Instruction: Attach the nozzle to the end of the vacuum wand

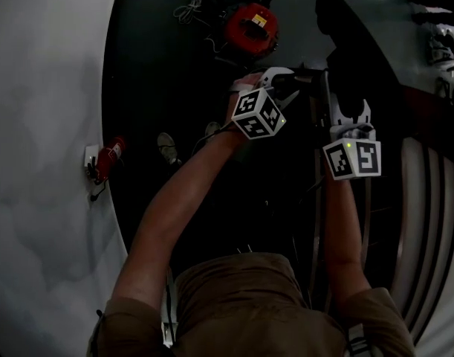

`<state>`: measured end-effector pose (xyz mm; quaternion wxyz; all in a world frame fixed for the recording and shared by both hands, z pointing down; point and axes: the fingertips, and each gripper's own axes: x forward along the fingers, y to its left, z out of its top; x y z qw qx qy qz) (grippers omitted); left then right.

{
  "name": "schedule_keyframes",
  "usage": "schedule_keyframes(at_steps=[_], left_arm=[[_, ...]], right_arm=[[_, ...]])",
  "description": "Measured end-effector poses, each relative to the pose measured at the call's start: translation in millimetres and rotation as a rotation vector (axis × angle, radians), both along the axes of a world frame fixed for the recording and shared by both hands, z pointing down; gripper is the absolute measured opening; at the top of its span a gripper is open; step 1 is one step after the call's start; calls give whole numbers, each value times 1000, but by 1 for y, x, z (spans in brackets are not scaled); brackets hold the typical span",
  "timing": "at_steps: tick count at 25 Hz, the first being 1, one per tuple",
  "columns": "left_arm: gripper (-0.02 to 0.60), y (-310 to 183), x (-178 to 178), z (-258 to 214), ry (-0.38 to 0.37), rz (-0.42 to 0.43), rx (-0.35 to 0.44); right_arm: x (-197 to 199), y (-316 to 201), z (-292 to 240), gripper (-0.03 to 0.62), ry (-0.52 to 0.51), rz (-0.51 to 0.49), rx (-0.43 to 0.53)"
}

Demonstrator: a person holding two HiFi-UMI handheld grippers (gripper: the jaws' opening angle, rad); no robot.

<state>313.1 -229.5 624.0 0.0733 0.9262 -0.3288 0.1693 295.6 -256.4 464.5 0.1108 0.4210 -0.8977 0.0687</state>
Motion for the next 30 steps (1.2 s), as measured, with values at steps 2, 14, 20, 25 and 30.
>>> schedule_keyframes(at_steps=[2,14,20,25,30], left_arm=[[152,-3,0,-3,-4,4,-4],[153,-19,-81,6,143,-208,-33],[153,-10,-229,32,283,-512,-89],[152,17,-359,86,330,-739,-203],[153,62,-458,150,429,-913,-282]], right_arm=[[-1,-3,-2,193,-11,-3,4],[-95,-16,10,195,26,-89,-11],[-170,20,21,277,-103,-187,-28],[-214,43,48,276,-91,-272,-82],[-239,59,70,276,-55,-318,-131]])
